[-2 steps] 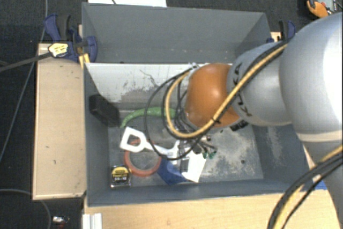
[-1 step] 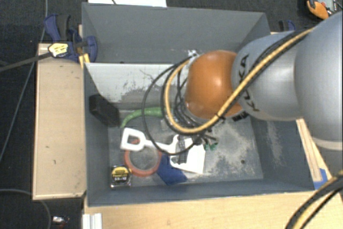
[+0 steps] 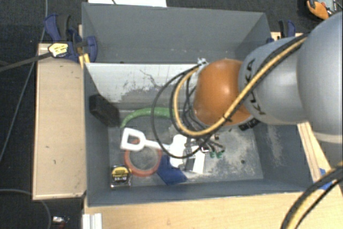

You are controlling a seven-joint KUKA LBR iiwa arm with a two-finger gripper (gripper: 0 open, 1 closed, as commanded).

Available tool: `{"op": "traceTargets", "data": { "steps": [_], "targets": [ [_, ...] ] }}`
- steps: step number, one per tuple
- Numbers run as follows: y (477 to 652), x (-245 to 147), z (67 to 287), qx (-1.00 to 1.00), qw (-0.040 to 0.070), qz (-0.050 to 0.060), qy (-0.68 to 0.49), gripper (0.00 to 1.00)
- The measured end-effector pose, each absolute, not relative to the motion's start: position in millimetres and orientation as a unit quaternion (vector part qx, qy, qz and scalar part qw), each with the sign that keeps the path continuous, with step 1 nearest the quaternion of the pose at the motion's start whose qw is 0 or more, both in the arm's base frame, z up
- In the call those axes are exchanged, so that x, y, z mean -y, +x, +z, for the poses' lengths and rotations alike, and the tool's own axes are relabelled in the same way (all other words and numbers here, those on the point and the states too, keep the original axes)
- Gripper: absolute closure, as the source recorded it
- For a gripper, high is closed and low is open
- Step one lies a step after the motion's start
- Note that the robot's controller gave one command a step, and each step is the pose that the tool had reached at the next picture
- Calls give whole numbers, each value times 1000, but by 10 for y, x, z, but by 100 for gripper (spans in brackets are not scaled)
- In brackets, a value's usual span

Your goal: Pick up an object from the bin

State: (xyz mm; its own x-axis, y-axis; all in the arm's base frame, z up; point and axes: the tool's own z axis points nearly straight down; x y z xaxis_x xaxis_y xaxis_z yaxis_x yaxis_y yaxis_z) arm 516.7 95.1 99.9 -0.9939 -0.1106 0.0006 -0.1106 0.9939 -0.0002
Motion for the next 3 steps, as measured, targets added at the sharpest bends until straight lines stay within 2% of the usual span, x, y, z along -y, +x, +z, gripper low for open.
{"op": "traceTargets", "data": {
  "steps": [1,2,3],
  "targets": [
    [5167,-1090,702,996,-10,0,89,0],
    [4881,-980,749,1000,-12,-2,8,100],
    [4881,-980,749,1000,-12,-2,8,100]
  ]
}}
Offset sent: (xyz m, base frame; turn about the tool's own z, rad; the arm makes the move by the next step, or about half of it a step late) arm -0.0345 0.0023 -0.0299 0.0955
